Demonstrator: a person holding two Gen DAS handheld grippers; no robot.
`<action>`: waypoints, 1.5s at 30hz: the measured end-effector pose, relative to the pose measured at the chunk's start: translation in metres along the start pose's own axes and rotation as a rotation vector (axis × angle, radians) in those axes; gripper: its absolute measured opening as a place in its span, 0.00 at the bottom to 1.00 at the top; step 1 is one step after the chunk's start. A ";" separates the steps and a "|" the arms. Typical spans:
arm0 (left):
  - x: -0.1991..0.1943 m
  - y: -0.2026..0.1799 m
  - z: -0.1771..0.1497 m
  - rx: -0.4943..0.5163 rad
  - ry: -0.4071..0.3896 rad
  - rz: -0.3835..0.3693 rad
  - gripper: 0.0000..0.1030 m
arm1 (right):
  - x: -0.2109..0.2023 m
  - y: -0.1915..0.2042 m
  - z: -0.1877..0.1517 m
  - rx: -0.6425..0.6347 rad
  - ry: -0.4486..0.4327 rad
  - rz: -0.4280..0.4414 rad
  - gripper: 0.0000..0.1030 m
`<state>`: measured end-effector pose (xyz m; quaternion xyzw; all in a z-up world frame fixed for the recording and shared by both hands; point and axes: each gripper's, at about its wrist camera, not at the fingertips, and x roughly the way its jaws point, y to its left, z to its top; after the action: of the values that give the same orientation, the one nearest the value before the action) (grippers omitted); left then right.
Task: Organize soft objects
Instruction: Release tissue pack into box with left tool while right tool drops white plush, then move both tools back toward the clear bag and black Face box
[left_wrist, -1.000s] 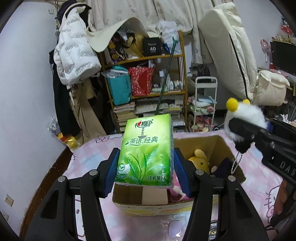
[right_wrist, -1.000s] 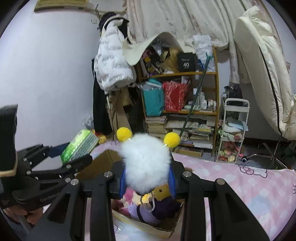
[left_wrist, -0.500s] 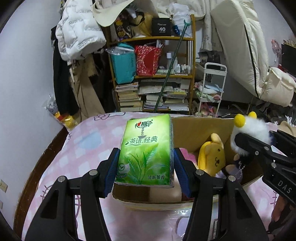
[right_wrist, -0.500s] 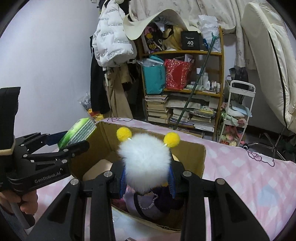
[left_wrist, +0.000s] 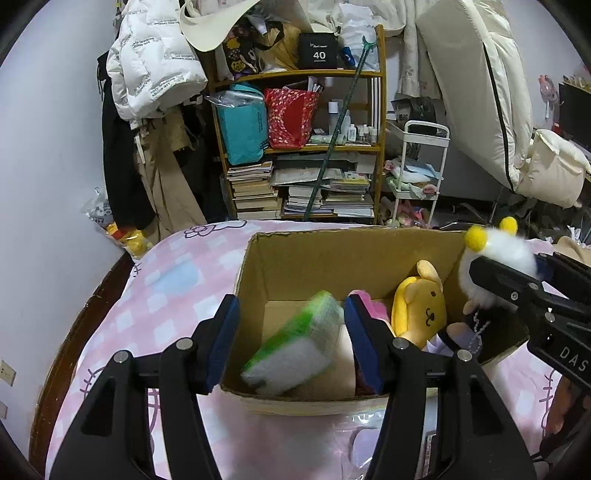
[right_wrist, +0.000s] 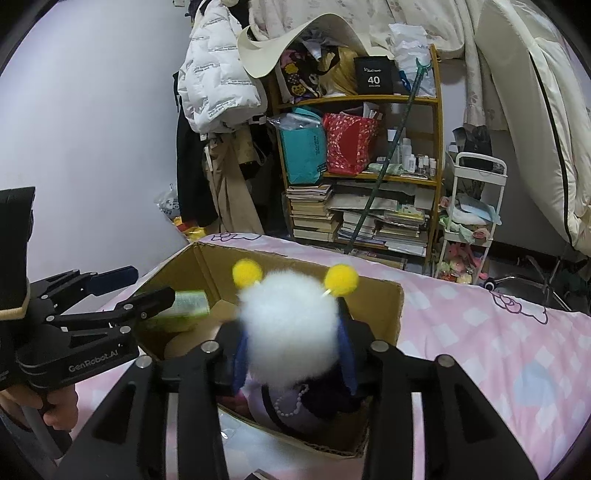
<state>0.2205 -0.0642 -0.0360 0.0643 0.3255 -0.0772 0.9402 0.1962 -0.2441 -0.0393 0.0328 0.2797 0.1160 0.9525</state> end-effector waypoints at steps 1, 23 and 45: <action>-0.001 0.001 0.000 -0.005 0.003 0.001 0.60 | -0.002 0.000 0.001 0.006 -0.003 0.002 0.47; -0.079 0.016 -0.002 -0.030 -0.023 0.021 0.91 | -0.060 0.019 0.001 0.035 -0.046 -0.038 1.00; -0.098 0.013 -0.040 0.050 0.135 -0.038 0.91 | -0.082 0.020 -0.037 0.095 0.115 -0.071 1.00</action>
<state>0.1230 -0.0346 -0.0058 0.0863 0.3872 -0.0987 0.9126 0.1052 -0.2443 -0.0251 0.0614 0.3403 0.0703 0.9357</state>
